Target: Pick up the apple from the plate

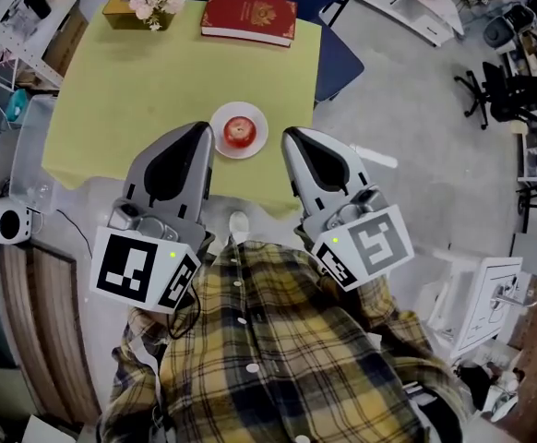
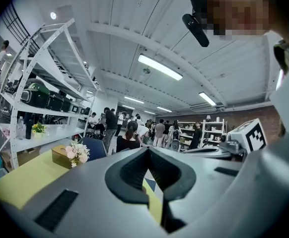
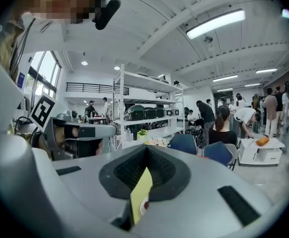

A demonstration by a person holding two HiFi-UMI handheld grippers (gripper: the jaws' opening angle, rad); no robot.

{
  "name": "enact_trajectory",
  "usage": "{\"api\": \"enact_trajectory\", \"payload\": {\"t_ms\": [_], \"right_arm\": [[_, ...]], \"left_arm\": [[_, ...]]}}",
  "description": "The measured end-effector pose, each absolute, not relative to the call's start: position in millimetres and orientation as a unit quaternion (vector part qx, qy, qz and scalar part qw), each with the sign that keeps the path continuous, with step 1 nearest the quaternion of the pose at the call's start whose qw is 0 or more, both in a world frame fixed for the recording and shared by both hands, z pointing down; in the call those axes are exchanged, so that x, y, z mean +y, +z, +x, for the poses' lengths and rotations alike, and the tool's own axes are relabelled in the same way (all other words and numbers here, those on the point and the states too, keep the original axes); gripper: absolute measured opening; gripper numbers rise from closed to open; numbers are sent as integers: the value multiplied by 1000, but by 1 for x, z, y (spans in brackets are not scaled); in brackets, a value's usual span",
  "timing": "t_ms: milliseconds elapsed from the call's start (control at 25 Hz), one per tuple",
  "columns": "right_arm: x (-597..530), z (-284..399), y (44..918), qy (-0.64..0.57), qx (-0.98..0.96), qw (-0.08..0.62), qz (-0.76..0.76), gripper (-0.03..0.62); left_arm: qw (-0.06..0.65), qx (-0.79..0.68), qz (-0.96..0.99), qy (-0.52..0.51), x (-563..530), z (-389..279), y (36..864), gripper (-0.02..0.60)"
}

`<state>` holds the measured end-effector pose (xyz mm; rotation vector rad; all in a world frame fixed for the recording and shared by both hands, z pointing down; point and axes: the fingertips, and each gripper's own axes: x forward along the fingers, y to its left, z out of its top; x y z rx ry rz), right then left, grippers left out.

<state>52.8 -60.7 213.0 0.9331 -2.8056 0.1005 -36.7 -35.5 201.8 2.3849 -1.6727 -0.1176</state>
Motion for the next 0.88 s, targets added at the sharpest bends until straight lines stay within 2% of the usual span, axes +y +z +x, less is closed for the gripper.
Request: {"api": "enact_trajectory", "payload": {"t_ms": [600, 880], "right_arm": [[-140, -17, 228, 71, -887, 85, 449, -3], [-148, -25, 244, 86, -861, 84, 494, -3]], "left_arm": [[124, -439, 890, 5, -133, -106, 213, 5], [146, -393, 908, 18, -149, -111, 235, 5]]}}
